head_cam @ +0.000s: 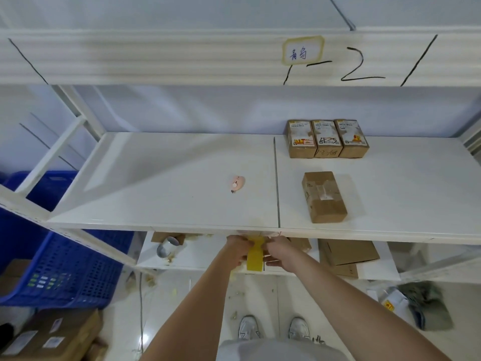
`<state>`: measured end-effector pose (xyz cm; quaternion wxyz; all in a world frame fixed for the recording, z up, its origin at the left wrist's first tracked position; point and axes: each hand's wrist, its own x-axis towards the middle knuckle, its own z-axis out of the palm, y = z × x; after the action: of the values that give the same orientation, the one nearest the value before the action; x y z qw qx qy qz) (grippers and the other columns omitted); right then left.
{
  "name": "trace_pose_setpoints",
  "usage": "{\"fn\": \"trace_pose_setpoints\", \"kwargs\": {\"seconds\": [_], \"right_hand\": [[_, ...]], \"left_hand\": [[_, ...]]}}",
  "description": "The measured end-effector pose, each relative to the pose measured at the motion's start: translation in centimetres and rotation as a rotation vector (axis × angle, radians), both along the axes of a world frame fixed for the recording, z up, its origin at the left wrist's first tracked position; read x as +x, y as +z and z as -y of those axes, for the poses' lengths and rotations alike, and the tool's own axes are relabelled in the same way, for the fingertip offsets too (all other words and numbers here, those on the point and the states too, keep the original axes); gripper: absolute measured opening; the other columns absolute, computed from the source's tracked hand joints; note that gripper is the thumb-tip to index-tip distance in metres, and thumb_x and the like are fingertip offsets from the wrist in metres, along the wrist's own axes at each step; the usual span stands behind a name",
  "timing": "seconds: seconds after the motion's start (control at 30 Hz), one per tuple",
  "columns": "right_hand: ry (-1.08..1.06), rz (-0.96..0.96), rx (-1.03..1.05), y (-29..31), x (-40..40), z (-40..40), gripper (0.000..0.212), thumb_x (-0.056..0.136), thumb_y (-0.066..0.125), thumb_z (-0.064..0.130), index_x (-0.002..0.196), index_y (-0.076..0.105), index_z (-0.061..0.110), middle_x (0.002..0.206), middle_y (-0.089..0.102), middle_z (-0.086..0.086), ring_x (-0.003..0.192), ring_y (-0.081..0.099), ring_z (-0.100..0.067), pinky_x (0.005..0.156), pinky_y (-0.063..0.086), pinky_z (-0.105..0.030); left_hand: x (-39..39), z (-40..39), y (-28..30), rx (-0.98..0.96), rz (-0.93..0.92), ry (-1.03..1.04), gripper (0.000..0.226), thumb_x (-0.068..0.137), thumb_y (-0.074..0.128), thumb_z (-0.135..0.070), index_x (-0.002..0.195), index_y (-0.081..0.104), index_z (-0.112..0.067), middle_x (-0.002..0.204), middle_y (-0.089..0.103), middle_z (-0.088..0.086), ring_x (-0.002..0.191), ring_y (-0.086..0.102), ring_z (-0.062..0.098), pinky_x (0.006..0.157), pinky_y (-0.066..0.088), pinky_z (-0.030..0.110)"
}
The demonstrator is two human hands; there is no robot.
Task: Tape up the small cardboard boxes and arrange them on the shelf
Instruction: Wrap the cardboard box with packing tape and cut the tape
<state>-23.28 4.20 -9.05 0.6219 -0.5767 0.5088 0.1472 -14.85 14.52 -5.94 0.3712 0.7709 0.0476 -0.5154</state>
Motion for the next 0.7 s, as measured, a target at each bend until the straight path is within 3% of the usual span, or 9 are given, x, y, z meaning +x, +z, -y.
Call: {"fn": "trace_pose_setpoints", "kwargs": {"seconds": [0.13,0.33,0.43,0.6,0.7], "right_hand": [[0.046,-0.015,-0.042,0.0,-0.2,-0.5,0.025,0.103,0.052,0.01,0.124,0.062,0.001,0.103,0.069,-0.014,0.084,0.065,-0.025,0.064,0.055,-0.028],[0.03,-0.018,-0.037,0.2,-0.2,0.1,0.027,0.098,0.049,0.003,0.122,0.061,0.01,0.111,0.069,-0.015,0.088,0.064,-0.026,0.084,0.057,-0.038],[-0.042,0.023,0.01,0.3,-0.2,0.3,0.027,0.097,0.055,0.004,0.118,0.069,0.012,0.115,0.07,-0.015,0.103,0.069,-0.029,0.092,0.059,-0.041],[-0.085,0.073,0.034,0.1,0.2,-0.1,0.013,0.096,0.068,0.018,0.109,0.071,0.014,0.105,0.07,-0.009,0.093,0.068,-0.025,0.075,0.06,-0.036],[-0.068,0.046,-0.02,-0.5,0.5,-0.2,0.011,0.095,0.07,0.016,0.106,0.073,0.016,0.114,0.069,-0.011,0.109,0.066,-0.03,0.094,0.057,-0.044]], "left_hand": [[-0.5,-0.7,-0.3,-0.008,0.002,-0.042,0.035,0.094,0.064,-0.021,0.128,0.058,-0.015,0.119,0.069,0.009,0.112,0.066,0.027,0.099,0.051,0.038],[-0.2,-1.6,-0.1,-0.039,-0.094,-0.052,0.033,0.101,0.058,-0.022,0.133,0.055,-0.016,0.128,0.065,0.014,0.119,0.063,0.029,0.101,0.052,0.041],[-0.1,-1.6,-0.3,-0.035,-0.095,-0.057,0.033,0.102,0.057,-0.026,0.133,0.055,-0.016,0.126,0.065,0.012,0.116,0.064,0.029,0.102,0.053,0.042],[-0.5,-2.1,-1.3,-0.025,-0.091,-0.064,0.042,0.096,0.061,-0.045,0.128,0.055,-0.02,0.117,0.067,0.01,0.11,0.066,0.028,0.1,0.053,0.041],[-0.6,-2.6,-2.1,-0.056,-0.08,-0.068,0.049,0.091,0.066,-0.049,0.133,0.05,-0.028,0.118,0.064,0.006,0.109,0.065,0.025,0.098,0.054,0.041]]}}
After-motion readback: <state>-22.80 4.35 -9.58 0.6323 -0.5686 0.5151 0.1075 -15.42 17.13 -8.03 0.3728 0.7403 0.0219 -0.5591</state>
